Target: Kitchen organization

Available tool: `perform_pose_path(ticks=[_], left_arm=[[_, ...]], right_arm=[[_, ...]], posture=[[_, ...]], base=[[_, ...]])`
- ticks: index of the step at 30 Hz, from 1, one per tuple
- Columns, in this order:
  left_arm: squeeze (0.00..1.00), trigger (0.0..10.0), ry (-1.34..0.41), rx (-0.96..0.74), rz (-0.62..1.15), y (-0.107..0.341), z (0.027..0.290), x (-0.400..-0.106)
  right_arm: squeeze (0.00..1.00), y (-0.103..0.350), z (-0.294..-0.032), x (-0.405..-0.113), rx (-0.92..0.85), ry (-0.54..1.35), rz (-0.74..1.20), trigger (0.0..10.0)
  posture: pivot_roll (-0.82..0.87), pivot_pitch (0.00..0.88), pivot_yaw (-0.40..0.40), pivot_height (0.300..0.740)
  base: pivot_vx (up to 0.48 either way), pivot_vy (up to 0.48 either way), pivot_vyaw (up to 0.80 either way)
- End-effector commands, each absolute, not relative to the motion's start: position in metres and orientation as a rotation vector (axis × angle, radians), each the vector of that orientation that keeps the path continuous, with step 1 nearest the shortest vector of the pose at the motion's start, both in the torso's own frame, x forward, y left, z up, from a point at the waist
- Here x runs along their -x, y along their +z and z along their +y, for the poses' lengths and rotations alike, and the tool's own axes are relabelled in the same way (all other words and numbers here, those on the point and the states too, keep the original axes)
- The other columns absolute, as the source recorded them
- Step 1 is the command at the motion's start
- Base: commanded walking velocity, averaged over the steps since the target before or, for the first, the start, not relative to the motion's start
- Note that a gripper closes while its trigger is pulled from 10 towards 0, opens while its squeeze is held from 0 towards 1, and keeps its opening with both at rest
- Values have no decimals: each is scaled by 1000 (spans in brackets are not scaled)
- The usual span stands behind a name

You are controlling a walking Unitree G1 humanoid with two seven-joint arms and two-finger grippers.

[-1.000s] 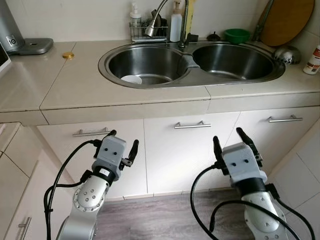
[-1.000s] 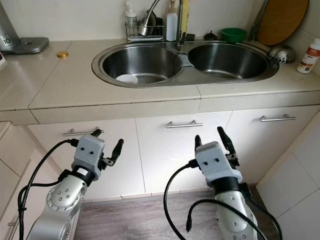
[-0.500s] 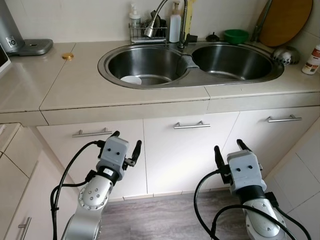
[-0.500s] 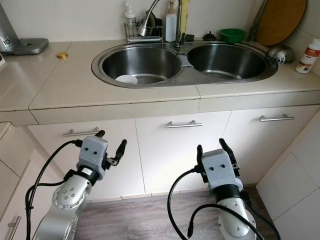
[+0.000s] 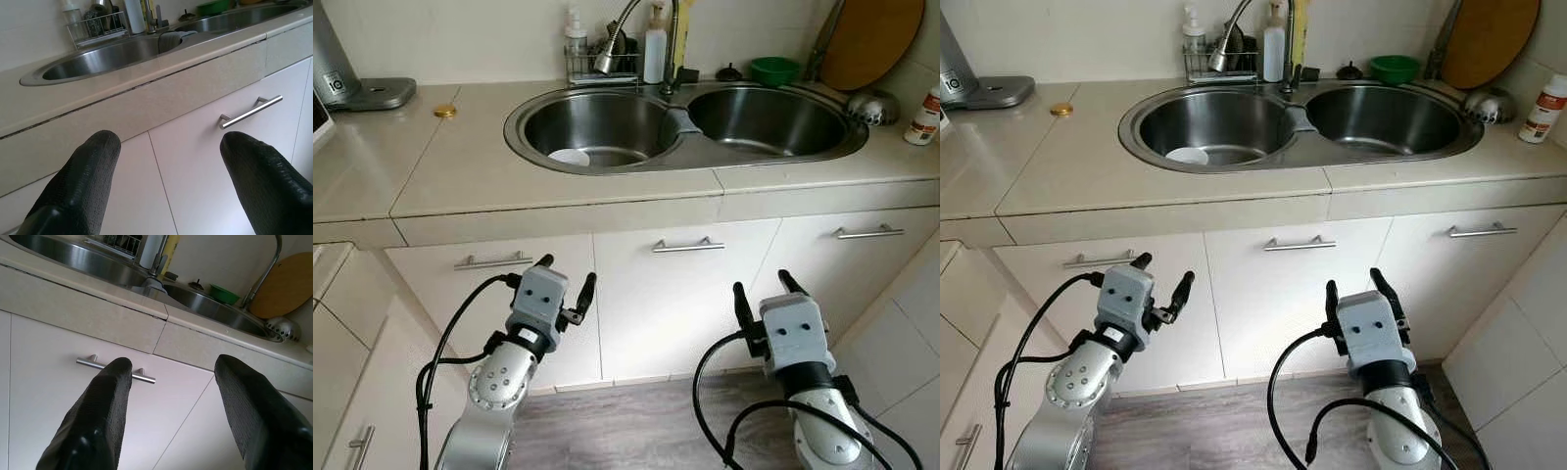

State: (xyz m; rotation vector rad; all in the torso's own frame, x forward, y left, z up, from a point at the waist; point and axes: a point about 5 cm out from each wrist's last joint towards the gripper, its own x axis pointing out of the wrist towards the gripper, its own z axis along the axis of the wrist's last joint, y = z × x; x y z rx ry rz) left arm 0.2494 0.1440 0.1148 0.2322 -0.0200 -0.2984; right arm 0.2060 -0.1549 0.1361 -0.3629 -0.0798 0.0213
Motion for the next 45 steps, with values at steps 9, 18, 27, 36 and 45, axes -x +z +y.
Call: perform_pose_path(ticks=[9,18,27,36,45], left_arm=[[0,10000,-334,-256,-51,117,142,-250],[0,10000,-339,-254,-52,117,141,-250],[0,10000,-337,-251,-56,117,141,-251],[0,10000,-337,-258,-70,118,140,-252],[0,10000,-352,-265,-80,119,137,-252]], right_arm=[[0,140,-157,-208,346,4,-94,10000],[0,141,-157,-208,358,9,-99,10000],[0,145,-161,-208,379,-43,-116,10000],[0,151,-165,-206,458,-80,-126,10000],[0,152,-165,-207,488,-83,-132,10000]], posture=[[-114,0,1,740],[-117,0,0,740],[-117,0,-1,740],[-132,0,2,740],[-130,0,3,740]], base=[[0,289,-374],[0,0,-444],[0,0,0],[0,0,-444],[0,0,-267]])
